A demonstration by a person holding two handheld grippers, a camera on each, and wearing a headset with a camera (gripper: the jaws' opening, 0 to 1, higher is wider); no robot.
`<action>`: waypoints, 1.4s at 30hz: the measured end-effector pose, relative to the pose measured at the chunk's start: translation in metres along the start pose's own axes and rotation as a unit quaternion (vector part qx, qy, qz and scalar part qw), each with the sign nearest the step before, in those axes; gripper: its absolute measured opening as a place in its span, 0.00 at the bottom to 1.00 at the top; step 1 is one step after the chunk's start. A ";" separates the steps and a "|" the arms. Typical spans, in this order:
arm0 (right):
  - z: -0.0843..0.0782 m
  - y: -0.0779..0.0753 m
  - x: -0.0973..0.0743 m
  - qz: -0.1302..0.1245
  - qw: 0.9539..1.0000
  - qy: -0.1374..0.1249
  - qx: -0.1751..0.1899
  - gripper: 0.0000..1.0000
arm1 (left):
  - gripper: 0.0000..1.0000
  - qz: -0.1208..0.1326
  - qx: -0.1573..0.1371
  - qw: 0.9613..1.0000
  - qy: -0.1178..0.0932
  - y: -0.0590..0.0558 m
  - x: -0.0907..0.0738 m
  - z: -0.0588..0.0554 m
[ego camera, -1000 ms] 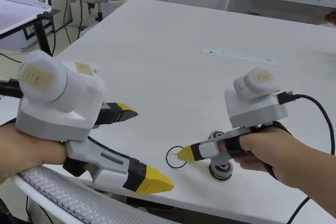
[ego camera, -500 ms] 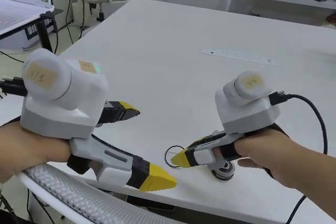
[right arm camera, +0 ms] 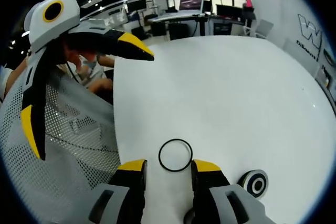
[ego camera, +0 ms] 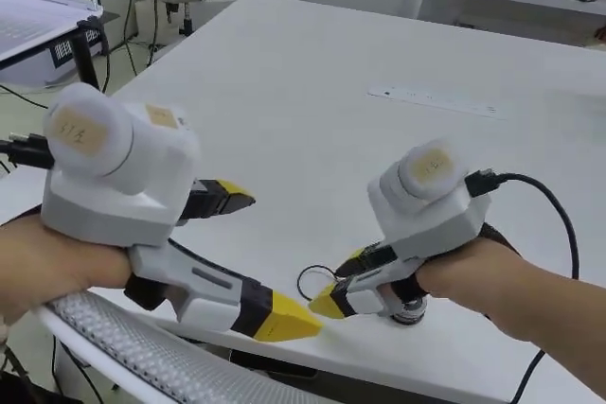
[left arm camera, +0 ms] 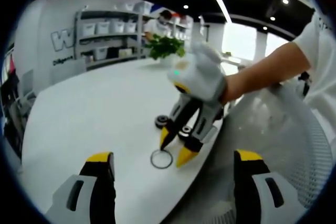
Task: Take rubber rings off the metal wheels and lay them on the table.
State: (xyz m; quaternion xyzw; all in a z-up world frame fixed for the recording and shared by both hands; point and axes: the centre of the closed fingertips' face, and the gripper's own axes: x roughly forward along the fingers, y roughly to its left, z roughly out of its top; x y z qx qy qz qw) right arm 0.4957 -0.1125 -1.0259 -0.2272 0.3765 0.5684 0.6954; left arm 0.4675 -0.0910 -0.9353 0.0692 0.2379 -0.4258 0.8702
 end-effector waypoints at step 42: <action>0.011 -0.036 -0.071 -0.037 0.993 -0.100 0.052 0.42 | 0.95 -0.008 0.009 1.000 0.021 -0.003 0.002 -0.006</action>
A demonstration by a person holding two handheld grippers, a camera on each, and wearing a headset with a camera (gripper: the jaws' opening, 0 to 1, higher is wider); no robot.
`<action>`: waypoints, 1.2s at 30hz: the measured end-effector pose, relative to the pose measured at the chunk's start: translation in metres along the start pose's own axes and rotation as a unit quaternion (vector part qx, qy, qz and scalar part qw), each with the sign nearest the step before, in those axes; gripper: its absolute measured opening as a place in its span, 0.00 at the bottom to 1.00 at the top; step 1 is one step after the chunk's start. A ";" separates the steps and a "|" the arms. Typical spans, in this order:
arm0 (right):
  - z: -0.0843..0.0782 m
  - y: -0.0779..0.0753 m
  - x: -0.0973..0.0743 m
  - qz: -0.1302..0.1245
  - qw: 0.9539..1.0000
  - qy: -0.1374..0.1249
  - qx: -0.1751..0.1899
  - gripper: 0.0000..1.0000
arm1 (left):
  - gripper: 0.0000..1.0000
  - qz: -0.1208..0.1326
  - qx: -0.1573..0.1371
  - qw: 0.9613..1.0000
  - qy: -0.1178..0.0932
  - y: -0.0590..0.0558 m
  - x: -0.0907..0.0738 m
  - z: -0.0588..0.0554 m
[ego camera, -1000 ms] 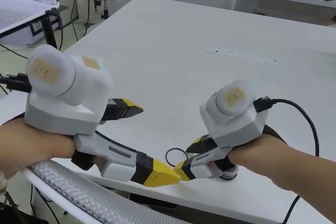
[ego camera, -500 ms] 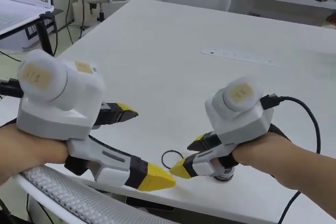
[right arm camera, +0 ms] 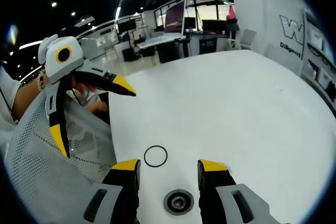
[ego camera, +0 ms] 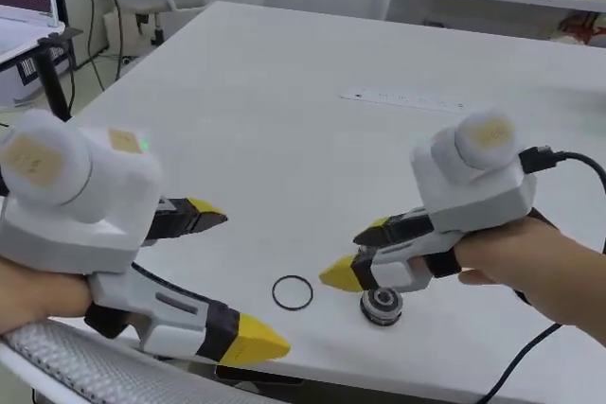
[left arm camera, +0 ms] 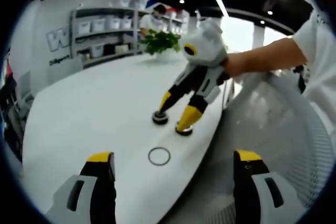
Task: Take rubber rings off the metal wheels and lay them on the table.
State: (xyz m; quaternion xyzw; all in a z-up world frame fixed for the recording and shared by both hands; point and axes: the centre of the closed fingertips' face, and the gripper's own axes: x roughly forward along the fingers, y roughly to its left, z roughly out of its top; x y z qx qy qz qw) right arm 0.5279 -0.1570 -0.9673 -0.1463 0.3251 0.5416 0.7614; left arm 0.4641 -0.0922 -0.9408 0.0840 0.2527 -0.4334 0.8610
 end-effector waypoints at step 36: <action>-0.037 -0.025 -0.036 -0.003 0.997 -0.055 0.059 0.40 | 0.85 -0.044 0.175 0.983 -0.031 -0.013 0.047 0.109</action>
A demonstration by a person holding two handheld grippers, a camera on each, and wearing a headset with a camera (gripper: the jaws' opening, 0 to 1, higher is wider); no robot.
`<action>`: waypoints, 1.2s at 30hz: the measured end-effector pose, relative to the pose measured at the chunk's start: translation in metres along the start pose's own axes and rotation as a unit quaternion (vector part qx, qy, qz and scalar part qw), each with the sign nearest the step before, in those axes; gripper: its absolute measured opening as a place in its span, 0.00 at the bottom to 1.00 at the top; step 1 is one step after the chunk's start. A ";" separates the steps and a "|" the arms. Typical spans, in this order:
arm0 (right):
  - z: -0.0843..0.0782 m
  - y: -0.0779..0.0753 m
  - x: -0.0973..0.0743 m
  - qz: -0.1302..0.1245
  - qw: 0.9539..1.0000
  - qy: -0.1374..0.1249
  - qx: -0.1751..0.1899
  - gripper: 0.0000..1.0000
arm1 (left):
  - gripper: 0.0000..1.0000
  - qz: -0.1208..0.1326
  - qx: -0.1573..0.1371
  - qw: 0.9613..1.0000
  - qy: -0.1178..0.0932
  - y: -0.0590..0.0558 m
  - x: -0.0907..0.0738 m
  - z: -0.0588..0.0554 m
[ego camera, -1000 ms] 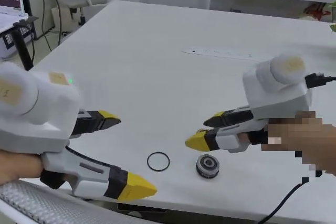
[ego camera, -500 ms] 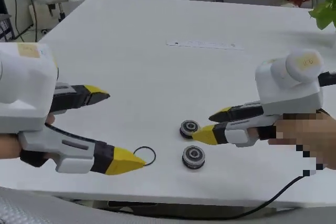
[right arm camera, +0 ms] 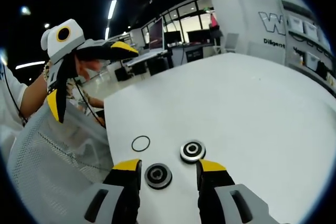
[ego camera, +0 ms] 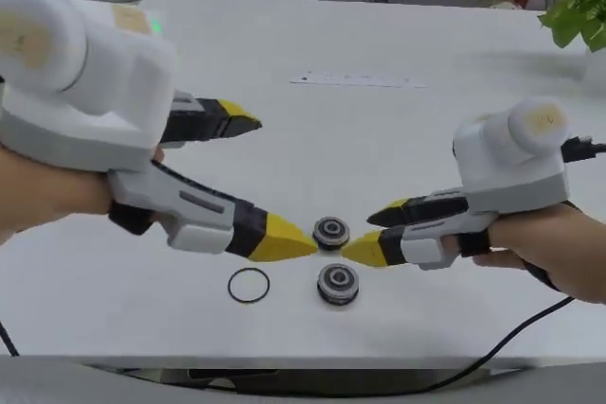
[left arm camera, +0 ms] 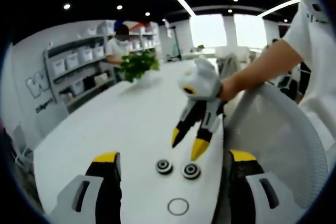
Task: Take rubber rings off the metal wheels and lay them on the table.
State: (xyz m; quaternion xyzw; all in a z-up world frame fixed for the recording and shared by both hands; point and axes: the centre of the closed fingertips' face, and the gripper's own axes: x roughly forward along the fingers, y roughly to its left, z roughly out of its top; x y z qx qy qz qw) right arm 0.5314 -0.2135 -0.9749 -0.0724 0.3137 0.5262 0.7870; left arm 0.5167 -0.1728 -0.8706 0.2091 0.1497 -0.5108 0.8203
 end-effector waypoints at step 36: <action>-0.050 0.019 0.018 0.034 0.993 0.101 -0.048 0.33 | 0.36 -0.046 -0.057 0.996 0.046 -0.034 0.087 -0.083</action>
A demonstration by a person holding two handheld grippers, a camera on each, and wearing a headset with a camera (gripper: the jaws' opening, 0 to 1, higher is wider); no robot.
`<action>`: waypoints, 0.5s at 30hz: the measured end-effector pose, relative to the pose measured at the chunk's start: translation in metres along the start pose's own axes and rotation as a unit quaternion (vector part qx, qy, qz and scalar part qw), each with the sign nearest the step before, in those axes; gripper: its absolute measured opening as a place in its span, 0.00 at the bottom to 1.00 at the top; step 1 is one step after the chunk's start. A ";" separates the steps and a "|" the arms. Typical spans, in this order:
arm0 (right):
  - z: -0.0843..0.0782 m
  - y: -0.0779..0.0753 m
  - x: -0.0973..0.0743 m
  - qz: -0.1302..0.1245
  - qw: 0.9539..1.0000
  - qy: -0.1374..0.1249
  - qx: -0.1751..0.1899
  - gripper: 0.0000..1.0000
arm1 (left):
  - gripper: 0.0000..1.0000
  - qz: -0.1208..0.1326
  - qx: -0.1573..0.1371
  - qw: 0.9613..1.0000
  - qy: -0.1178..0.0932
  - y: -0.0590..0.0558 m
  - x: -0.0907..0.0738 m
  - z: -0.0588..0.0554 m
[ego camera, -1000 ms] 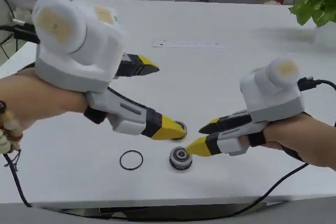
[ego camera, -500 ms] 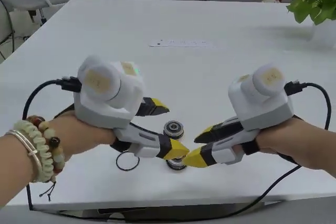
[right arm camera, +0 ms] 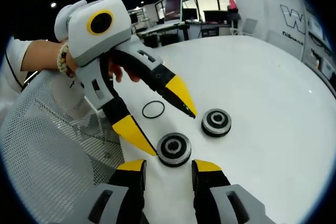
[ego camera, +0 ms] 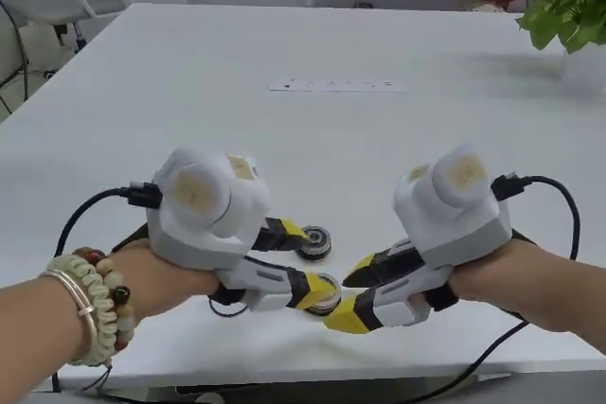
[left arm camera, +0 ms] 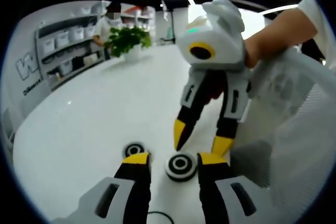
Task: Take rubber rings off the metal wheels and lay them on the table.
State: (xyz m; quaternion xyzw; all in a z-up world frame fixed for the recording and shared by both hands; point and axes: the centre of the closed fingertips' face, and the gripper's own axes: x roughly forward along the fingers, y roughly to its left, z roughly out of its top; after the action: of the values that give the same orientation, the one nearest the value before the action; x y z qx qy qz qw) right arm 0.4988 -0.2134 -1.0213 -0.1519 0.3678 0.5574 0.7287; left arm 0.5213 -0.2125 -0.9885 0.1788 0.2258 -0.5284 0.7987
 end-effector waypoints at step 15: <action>-0.002 -0.007 0.003 -0.012 1.000 0.001 0.006 0.28 | 0.24 -0.006 -0.026 1.000 0.007 -0.002 0.009 -0.010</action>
State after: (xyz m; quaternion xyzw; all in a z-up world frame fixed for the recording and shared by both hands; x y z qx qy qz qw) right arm 0.5050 -0.2151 -1.0262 -0.1525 0.3698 0.5466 0.7357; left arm 0.5209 -0.2148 -1.0012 0.1606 0.2459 -0.5260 0.7982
